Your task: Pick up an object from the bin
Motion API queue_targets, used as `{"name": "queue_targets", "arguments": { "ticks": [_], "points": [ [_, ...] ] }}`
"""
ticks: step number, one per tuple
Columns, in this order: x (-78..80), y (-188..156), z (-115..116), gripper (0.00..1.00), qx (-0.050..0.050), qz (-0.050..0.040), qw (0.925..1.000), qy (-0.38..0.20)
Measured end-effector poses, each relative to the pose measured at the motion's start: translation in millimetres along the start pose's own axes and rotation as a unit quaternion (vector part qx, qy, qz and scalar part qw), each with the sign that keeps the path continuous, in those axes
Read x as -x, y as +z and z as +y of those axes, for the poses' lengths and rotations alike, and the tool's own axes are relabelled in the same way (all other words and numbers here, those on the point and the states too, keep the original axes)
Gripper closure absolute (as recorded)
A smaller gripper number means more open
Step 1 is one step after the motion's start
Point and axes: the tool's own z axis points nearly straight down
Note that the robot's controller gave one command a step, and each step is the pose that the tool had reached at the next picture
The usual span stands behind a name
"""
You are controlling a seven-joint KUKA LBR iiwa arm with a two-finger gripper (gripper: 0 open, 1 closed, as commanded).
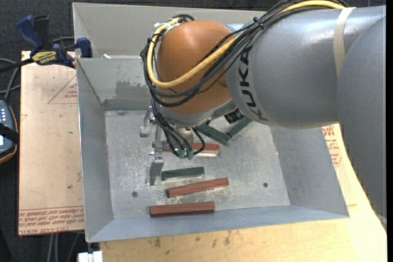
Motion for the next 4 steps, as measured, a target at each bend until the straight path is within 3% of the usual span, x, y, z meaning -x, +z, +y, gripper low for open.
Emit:
{"name": "queue_targets", "arguments": {
  "ticks": [2,3,4],
  "points": [
    [-0.6,-0.1,-4.5,0.0,0.003,-0.0072,1.0,-0.006],
    [-16.8,10.0,-41.1,0.0,0.0,-0.0018,0.9976,-0.069],
    [-17.7,8.8,-44.8,0.0,0.0,-0.0055,0.9978,-0.067]
  ]
}}
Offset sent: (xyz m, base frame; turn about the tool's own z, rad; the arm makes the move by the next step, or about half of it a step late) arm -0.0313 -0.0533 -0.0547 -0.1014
